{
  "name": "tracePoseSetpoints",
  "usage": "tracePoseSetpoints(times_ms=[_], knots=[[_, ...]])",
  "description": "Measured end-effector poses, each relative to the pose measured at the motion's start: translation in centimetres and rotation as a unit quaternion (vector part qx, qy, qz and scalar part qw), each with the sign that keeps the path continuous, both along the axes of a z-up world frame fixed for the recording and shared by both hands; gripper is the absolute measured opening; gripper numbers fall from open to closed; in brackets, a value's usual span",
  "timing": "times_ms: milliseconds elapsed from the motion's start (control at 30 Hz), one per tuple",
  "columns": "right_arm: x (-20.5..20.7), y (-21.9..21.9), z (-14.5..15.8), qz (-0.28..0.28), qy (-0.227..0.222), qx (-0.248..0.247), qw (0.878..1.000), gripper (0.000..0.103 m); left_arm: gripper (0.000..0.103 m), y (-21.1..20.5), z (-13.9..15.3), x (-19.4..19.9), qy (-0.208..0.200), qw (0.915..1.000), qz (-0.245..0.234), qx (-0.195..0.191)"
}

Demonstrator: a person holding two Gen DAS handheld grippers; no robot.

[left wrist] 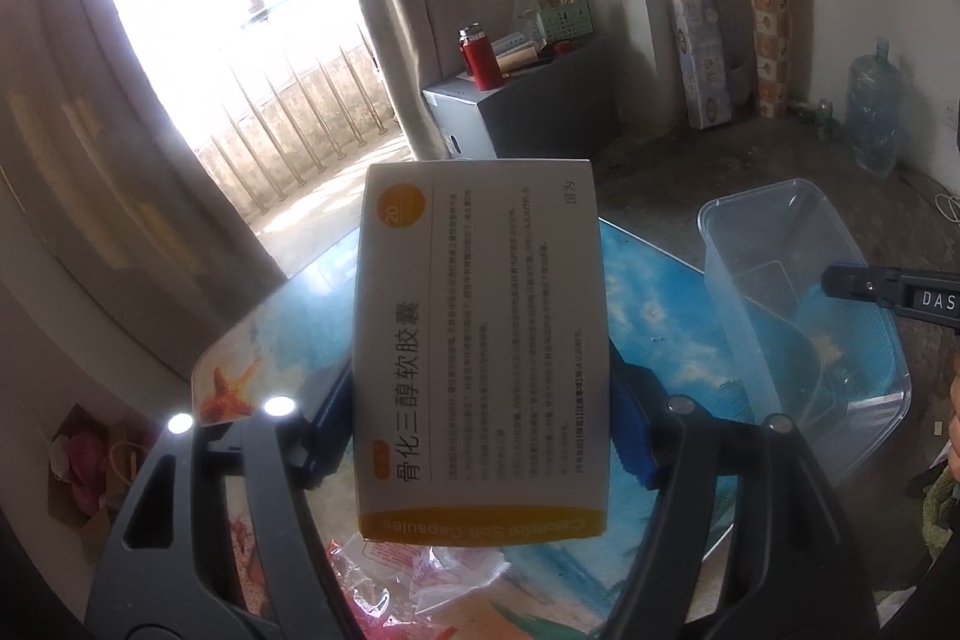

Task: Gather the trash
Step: 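Lift the box with the left tool while the right tool lifts the container, then open both tools over the blue wastebasket to drop box and container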

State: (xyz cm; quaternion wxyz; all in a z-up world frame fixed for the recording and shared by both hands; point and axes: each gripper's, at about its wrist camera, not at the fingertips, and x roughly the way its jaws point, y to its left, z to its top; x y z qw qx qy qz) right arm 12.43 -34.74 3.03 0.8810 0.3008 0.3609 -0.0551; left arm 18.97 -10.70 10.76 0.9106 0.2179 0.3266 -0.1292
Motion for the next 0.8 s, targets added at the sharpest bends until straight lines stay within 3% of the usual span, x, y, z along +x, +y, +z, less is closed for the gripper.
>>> tracePoseSetpoints(times_ms=[167,367,567,800], knots=[[-2.1,-2.6,-0.1,-0.032,-0.003,0.001,0.999,0.004,0.067,-1.7,0.0,-0.4,0.008,0.9996,-0.023,-0.011],[-6.8,-7.7,-0.8,-0.113,0.005,-0.004,0.994,0.004,0.067,-5.1,-0.3,-0.6,0.05,0.9936,-0.082,-0.059],[-12.7,-13.7,-3.0,-0.216,0.037,-0.011,0.976,0.004,0.067,-10.7,-1.2,-0.7,0.103,0.9774,-0.156,-0.099],[-18.7,-18.9,-8.0,-0.315,0.084,0.012,0.945,0.004,0.067,-19.1,-3.6,-1.1,0.181,0.946,-0.238,-0.125]])
